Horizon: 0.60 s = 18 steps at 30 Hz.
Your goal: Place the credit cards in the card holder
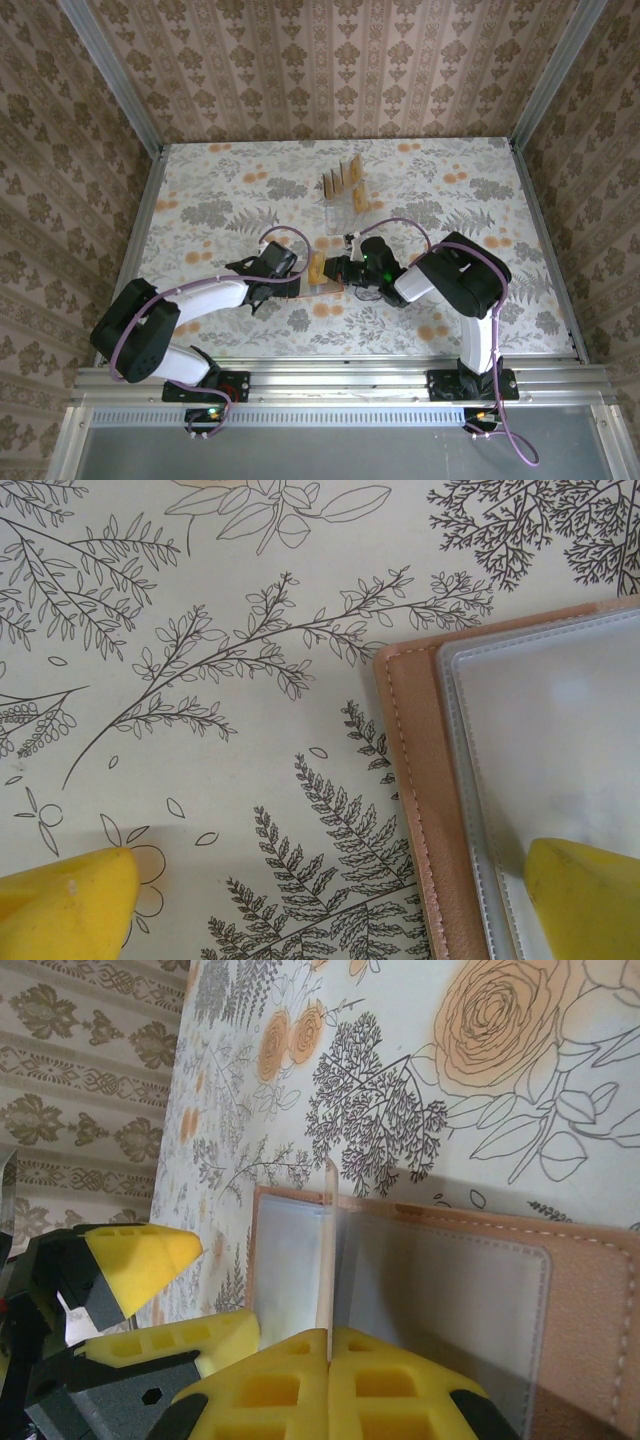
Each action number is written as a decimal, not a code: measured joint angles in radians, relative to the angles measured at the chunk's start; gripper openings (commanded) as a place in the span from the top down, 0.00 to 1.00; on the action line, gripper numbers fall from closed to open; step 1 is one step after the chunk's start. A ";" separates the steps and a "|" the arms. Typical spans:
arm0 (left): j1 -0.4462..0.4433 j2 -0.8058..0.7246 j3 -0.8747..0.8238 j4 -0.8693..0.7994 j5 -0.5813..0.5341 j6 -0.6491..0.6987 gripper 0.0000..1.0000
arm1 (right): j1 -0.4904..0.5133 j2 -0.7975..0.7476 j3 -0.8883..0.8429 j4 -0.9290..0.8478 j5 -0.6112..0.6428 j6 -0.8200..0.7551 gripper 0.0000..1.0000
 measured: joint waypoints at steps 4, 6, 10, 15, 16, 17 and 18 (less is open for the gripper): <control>0.000 0.000 0.000 0.000 0.000 0.000 0.00 | 0.009 0.000 -0.008 0.002 -0.011 0.001 1.00; 0.000 0.000 0.000 0.000 0.000 0.000 0.00 | 0.012 0.000 -0.011 0.006 -0.017 0.004 1.00; 0.000 0.000 0.000 0.000 0.000 0.000 0.00 | 0.015 0.000 -0.018 0.017 -0.023 0.007 1.00; 0.000 0.000 0.000 0.000 0.000 0.000 0.00 | 0.016 0.000 -0.032 0.029 -0.024 0.022 1.00; 0.000 0.000 0.000 0.000 0.000 0.000 0.00 | 0.016 0.002 -0.034 0.036 -0.024 0.023 1.00; 0.000 0.000 0.000 0.000 0.000 0.000 0.00 | 0.017 0.004 -0.037 0.043 -0.024 0.024 1.00; 0.000 0.000 0.000 0.000 0.000 0.000 0.00 | 0.018 0.006 -0.039 0.047 -0.024 0.026 1.00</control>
